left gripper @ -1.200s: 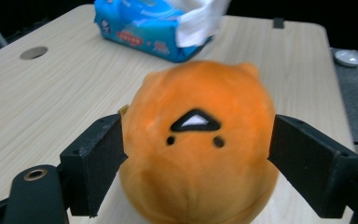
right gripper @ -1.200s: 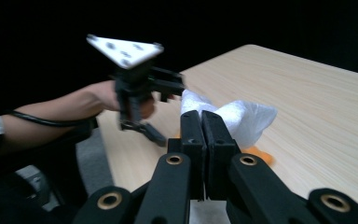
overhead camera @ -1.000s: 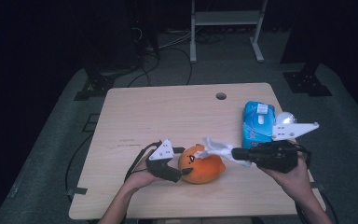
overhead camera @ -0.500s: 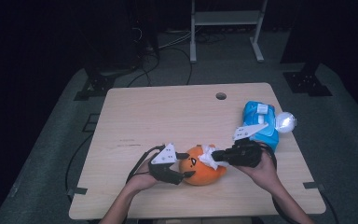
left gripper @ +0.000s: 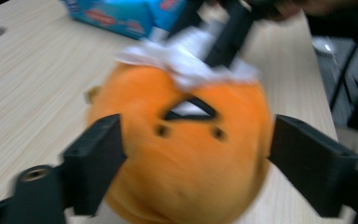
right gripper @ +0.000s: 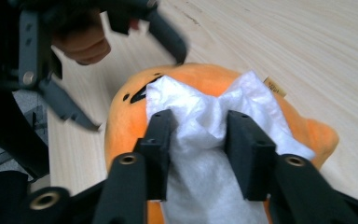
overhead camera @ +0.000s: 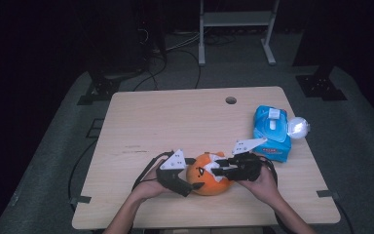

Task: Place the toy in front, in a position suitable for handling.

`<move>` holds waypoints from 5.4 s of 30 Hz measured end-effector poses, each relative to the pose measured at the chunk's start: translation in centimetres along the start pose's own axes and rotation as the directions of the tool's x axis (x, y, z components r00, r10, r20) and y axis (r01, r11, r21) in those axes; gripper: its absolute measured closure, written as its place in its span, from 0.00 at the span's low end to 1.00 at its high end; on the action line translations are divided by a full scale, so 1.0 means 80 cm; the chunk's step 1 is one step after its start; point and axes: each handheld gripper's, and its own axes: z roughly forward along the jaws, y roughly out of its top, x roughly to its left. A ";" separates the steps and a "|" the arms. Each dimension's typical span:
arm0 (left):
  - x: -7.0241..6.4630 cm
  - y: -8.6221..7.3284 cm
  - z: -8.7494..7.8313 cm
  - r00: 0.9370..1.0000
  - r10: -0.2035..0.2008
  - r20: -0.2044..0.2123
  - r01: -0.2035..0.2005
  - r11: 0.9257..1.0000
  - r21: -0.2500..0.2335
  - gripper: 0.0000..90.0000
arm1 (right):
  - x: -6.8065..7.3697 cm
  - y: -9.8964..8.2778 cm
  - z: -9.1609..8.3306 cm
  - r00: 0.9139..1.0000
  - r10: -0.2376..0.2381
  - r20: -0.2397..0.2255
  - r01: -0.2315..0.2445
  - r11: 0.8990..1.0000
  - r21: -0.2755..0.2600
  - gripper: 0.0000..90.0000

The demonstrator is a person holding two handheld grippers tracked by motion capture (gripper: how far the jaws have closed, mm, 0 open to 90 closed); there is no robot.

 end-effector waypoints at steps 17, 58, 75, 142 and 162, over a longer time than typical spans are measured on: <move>0.016 -0.001 0.019 0.998 0.002 0.063 -0.004 1.000 0.022 0.33 | 0.000 -0.023 -0.033 0.999 0.009 0.042 -0.009 1.000 0.007 0.92; 0.033 -0.015 0.008 0.995 -0.098 0.023 0.099 0.994 -0.052 0.40 | 0.009 -0.030 -0.035 0.989 -0.078 0.123 0.080 0.997 -0.013 0.92; 0.020 0.000 0.009 0.996 -0.085 -0.007 0.085 0.996 -0.005 0.14 | 0.005 -0.030 -0.031 0.994 -0.040 0.103 0.043 0.999 -0.024 0.92; -0.006 0.000 0.024 0.989 0.142 0.035 -0.143 0.989 0.028 0.31 | 0.026 -0.004 -0.018 0.995 -0.066 0.077 0.072 0.994 -0.086 0.92; -0.023 0.009 0.028 0.974 0.226 0.021 -0.227 0.973 0.046 0.30 | 0.024 -0.002 -0.020 0.994 -0.063 0.086 0.071 0.993 -0.089 0.92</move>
